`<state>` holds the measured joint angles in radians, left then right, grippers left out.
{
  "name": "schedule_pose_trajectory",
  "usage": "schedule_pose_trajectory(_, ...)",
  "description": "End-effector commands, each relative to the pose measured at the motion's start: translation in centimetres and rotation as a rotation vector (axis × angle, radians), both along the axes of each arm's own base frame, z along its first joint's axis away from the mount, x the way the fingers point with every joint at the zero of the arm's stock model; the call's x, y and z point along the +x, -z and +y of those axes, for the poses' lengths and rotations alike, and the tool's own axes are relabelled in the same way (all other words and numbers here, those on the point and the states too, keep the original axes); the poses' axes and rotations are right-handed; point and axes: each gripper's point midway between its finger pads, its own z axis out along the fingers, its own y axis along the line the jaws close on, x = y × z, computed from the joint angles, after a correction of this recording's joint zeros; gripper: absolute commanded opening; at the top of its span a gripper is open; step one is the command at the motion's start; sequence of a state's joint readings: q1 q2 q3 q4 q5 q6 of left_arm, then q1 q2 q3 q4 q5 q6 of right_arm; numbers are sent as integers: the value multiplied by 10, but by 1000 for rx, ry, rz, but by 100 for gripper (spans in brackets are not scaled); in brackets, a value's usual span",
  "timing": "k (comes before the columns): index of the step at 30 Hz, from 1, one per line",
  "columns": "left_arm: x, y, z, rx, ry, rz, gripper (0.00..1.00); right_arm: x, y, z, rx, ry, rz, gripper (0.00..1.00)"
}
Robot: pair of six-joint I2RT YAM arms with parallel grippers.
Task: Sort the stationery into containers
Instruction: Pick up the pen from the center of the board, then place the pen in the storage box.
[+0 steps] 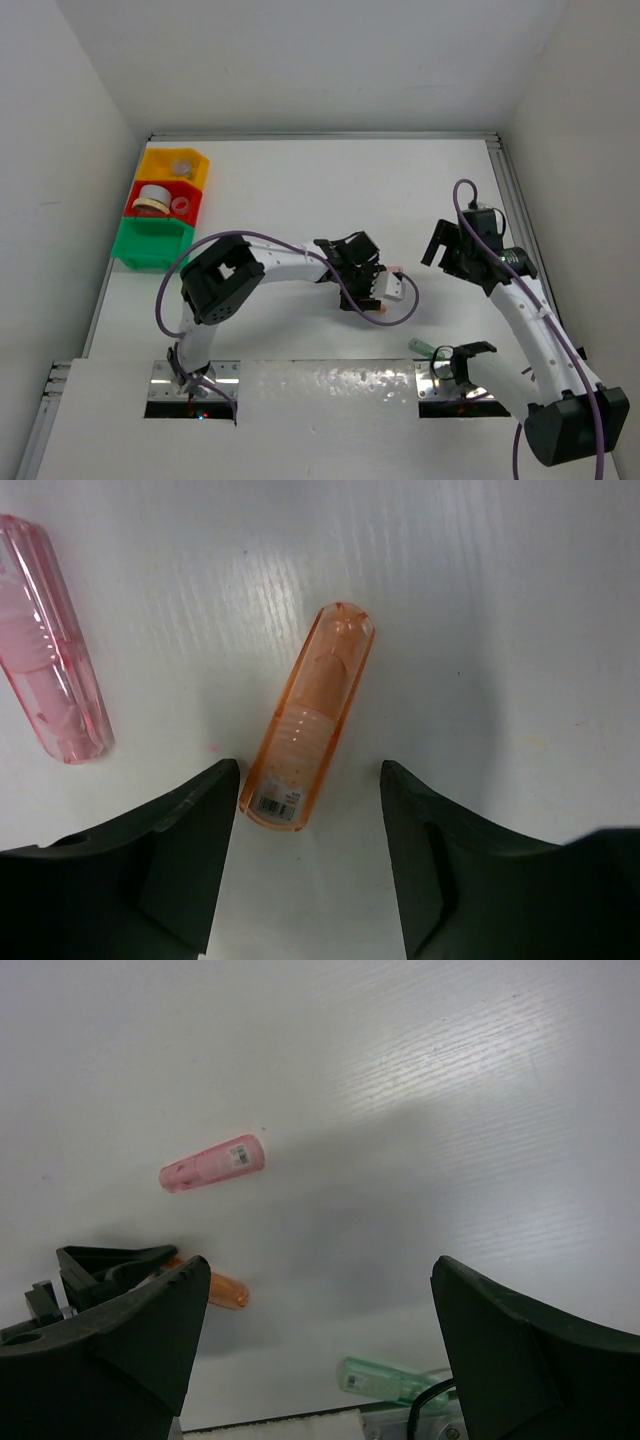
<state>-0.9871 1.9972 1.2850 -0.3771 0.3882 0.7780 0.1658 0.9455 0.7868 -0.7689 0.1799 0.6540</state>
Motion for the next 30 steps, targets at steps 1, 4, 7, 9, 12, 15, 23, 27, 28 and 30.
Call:
schedule_pose_trajectory(1, -3, 12, 5, 22, -33, -6, 55, -6, 1, -5, -19, 7, -3, 89)
schedule_pose_trajectory(4, -15, 21, 4, 25, -30, 13, 45, -7, 2, -5, -14, 9, -1, 89)
schedule_pose_trajectory(7, -22, 23, 4, 17, -32, 39, 35, -6, -1, -4, -11, 11, -9, 89)
schedule_pose_trajectory(9, -24, 24, 4, 10, -39, 44, 9, -5, -4, -5, -11, 12, -18, 89)
schedule_pose_trajectory(12, -25, 20, 3, 11, -40, 47, 0, -5, -6, -6, -18, 16, -21, 89)
schedule_pose_trajectory(15, -20, 8, 8, 33, -57, 46, 0, -5, -8, -7, -25, 18, -26, 89)
schedule_pose_trajectory(23, 70, -122, 116, 34, -152, -148, 0, 13, -7, 2, 10, 4, -57, 88)
schedule_pose_trajectory(27, 114, -155, 249, 152, -214, -265, 0, 28, -4, 11, 48, -7, -61, 87)
schedule_pose_trajectory(28, 112, -161, 275, 183, -226, -279, 0, 31, -4, 13, 53, -10, -61, 87)
schedule_pose_trajectory(30, 122, -159, 344, 261, -293, -312, 0, 38, -2, 16, 60, -15, -59, 87)
